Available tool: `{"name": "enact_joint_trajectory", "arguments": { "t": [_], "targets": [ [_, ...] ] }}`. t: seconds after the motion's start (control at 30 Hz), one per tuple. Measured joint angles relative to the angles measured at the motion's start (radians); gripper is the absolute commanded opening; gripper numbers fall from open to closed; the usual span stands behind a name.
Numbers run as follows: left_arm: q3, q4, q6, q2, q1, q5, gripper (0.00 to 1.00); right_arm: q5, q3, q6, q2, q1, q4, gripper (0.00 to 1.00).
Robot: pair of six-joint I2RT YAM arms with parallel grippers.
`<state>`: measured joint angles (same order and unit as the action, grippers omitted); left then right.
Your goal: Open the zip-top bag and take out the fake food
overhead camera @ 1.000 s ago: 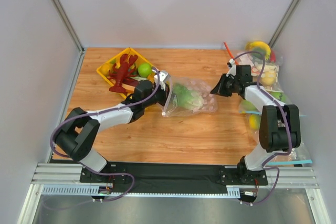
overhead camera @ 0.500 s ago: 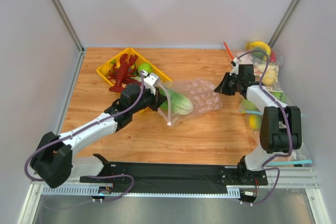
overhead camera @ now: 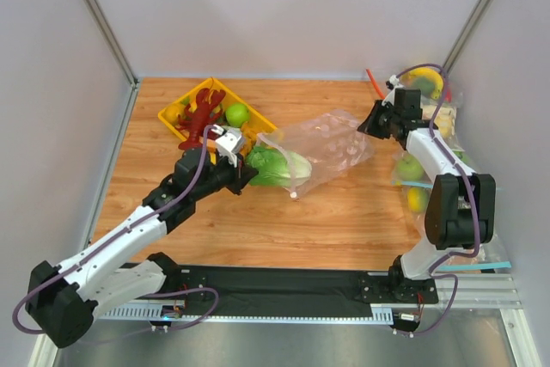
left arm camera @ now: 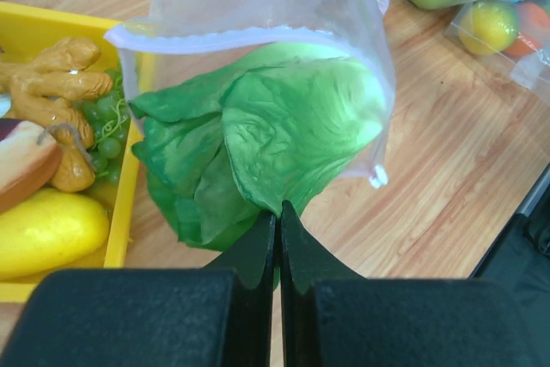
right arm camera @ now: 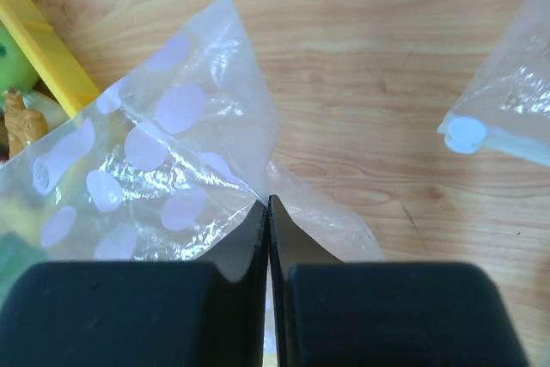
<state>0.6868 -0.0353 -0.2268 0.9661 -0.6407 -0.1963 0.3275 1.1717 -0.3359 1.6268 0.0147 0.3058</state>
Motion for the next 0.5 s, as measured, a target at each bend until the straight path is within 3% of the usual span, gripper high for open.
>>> {"name": "enact_joint_trajectory", "arguments": {
  "t": [0.5],
  "targets": [
    [0.11,-0.174,0.035,-0.173,0.005,0.142,0.0,-0.127,0.043,0.011,0.056,-0.001,0.034,0.0]
  ]
}}
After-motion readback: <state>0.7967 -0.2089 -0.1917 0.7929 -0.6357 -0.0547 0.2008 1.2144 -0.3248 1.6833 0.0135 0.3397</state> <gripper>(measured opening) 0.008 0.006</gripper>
